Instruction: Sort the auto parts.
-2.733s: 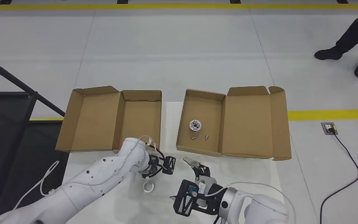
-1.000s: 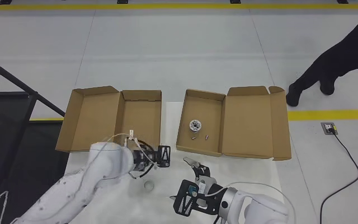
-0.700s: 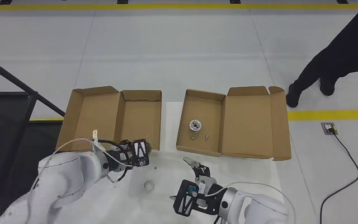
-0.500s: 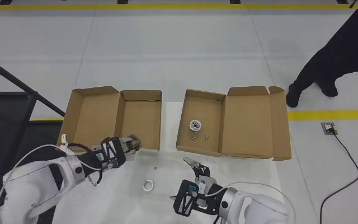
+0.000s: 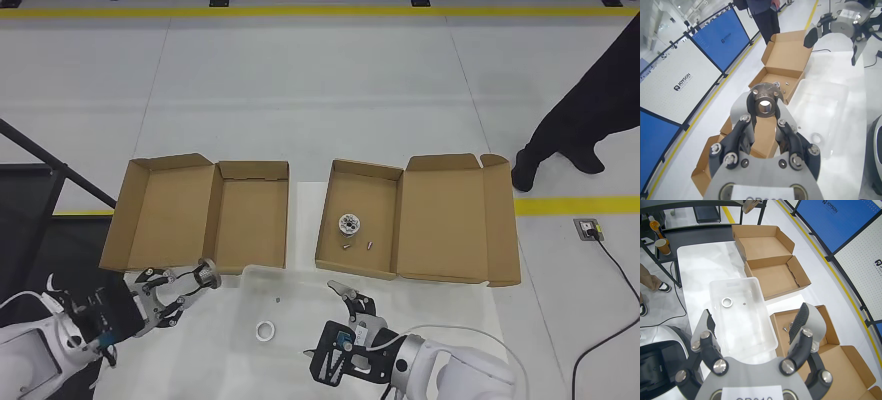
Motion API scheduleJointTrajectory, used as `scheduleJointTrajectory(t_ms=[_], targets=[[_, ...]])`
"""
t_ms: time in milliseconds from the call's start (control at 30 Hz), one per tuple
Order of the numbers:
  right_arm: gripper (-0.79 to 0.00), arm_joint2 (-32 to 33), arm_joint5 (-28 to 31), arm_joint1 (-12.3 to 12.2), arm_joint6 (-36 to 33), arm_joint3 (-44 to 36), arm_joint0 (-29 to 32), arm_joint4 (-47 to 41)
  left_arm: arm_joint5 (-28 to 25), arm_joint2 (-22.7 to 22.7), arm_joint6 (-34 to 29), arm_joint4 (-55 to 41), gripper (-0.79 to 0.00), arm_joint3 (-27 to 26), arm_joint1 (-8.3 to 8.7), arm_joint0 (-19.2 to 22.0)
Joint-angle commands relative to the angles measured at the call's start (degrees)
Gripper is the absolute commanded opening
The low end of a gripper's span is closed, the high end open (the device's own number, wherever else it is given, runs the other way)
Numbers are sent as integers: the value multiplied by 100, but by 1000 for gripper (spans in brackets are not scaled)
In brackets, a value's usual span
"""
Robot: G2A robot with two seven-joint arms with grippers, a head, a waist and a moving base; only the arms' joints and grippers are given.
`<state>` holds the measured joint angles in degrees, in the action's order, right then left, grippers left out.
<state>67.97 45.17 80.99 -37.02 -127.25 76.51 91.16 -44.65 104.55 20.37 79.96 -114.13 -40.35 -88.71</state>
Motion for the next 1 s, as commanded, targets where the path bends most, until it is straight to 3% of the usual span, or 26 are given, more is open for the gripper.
scheduleJointTrajectory(t_ms=[0,167,367,567,733,967], targets=[[0,0,-1,0,-1,0,0,0,0,1,7,1,-785,0,0,0],[0,0,-1,0,-1,0,0,0,158,-188,27,-997,-785,396,-71,6],[0,0,-1,0,-1,0,0,0,218,-440,-552,-1896,-785,1011,-105,559],[0,0,-1,0,-1,0,0,0,237,-1044,-1628,-1763,-785,1407,-118,1473],[0,0,-1,0,-1,0,0,0,132,-1750,-2172,-1446,-785,1953,-176,2377],[0,0,-1,0,-1,0,0,0,106,-2716,-2066,-1146,-785,2864,-363,3530]])
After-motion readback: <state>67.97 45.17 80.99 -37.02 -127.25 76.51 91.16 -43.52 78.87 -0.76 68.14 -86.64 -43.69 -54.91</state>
